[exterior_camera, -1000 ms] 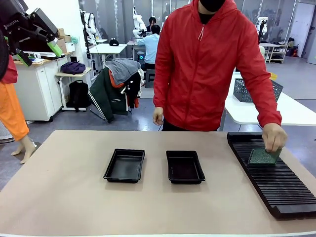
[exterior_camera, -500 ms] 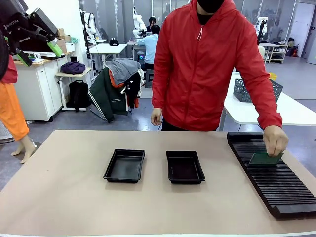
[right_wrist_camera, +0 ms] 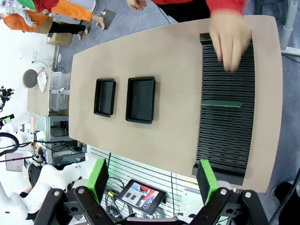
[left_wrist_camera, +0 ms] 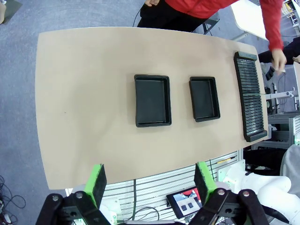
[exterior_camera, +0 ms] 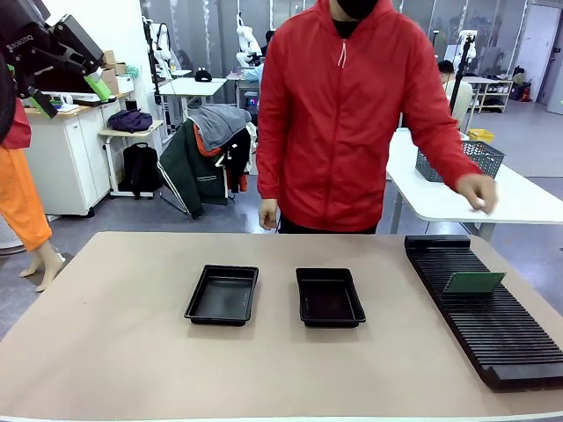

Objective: Inspect and transfer BCBs to ESD trays.
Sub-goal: Pick up the Blank PCB from the PCB Rack and place it in the left ESD tray.

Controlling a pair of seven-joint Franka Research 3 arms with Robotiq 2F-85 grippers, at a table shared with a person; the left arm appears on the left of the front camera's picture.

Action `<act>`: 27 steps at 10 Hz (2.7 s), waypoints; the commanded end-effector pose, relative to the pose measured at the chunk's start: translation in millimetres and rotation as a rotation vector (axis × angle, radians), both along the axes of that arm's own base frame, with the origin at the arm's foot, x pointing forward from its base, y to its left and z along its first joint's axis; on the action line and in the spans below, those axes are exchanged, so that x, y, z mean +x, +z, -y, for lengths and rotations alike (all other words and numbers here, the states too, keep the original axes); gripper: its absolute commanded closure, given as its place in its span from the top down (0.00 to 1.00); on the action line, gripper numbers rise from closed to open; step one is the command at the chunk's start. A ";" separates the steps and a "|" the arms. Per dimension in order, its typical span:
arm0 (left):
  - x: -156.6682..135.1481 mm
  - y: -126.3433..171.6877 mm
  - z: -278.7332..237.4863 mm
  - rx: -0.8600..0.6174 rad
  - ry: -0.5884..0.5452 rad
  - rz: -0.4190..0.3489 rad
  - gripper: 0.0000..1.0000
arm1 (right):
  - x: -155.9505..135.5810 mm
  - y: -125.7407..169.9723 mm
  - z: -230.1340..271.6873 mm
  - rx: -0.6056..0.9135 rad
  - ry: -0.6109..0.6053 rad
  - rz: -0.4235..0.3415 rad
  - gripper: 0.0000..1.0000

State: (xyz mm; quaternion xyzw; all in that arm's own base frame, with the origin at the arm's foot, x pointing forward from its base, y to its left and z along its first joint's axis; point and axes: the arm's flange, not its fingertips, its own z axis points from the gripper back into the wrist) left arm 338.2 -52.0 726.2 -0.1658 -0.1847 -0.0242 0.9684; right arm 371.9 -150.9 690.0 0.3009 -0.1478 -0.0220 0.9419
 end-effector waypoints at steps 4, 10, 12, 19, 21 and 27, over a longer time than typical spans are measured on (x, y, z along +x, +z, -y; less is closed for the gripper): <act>0.0 -0.3 1.0 0.001 -0.001 -0.001 1.00 | 0.0 -0.2 -0.1 0.000 0.000 0.000 1.00; 0.0 -0.3 1.0 0.001 -0.001 -0.001 1.00 | 0.0 -0.2 -0.1 0.000 0.000 0.000 1.00; 0.0 -0.3 1.0 0.001 -0.001 -0.001 1.00 | 0.0 0.0 0.0 0.000 0.000 0.000 1.00; 0.0 -0.3 1.0 0.001 -0.001 -0.001 1.00 | 15.0 -29.7 -36.5 -0.345 0.397 0.224 1.00; 0.0 -0.3 1.0 0.001 -0.001 -0.001 1.00 | 18.7 -50.5 -40.0 -0.434 0.547 0.261 1.00; 0.0 -0.3 1.0 0.001 -0.001 -0.001 1.00 | 34.1 -143.7 -54.8 -0.723 1.047 0.420 1.00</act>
